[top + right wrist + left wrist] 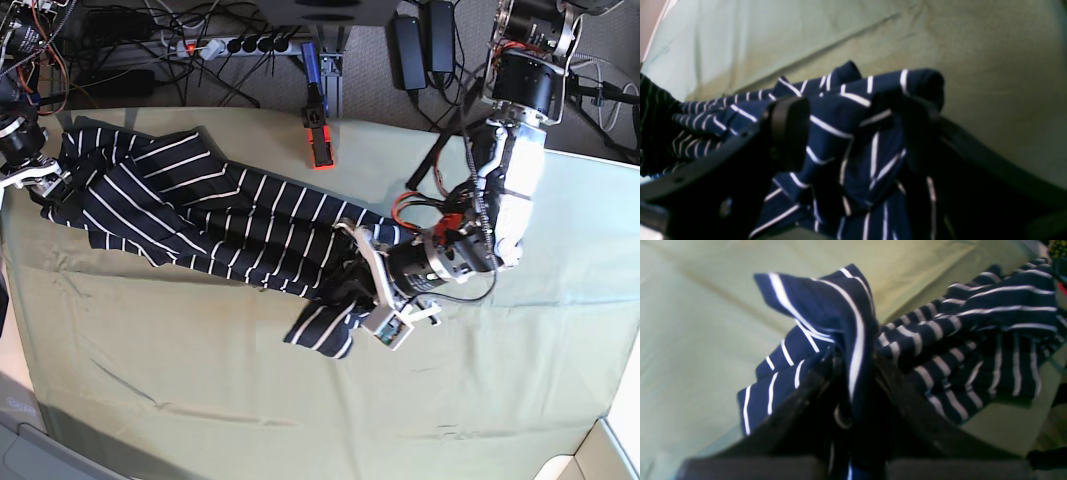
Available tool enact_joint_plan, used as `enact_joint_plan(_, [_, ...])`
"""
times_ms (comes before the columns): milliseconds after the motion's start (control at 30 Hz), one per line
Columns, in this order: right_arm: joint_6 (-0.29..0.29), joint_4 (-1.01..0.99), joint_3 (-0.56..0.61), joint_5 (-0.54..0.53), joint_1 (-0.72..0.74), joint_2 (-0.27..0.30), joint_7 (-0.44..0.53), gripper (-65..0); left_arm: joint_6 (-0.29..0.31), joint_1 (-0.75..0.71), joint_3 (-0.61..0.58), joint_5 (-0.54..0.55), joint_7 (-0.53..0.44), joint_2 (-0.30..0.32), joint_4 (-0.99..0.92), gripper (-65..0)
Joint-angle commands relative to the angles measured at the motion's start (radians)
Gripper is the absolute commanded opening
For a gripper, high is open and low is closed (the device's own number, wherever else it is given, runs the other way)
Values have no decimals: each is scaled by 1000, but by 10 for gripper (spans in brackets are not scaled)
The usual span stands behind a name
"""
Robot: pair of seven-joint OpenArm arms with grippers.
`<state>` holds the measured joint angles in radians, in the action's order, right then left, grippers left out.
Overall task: Fold the T-shirt properly
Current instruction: 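Lift the held end with the left gripper and carry it toward the right gripper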
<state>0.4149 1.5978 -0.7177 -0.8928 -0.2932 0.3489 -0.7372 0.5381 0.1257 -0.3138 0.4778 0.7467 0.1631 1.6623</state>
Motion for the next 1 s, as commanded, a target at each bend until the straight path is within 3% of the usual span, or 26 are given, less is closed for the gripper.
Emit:
enact_joint_plan(0, [72,18,-10,-12,5,19,26,-219,-11,23,-7,13,-28,-16,18,-650])
enact_joint_plan(133, [72,18,-10,-12,5,19,27,-220,-11,14,-45,5,-28,-64,18,-650])
enact_joint_plan(333, [72,18,-10,0,14,19,30,-220,-12,-9,-96,-90,-36,-134,16,-650])
enact_joint_plan(900, [71,18,-10,3,37,16,30,-220,-56,-50,-259,-203,-122,-162,-60,-650])
enact_joint_plan(967, [71,18,-10,4,37,16,29,-220,-57,-50,-278,-217,-121,-174,-60,-556])
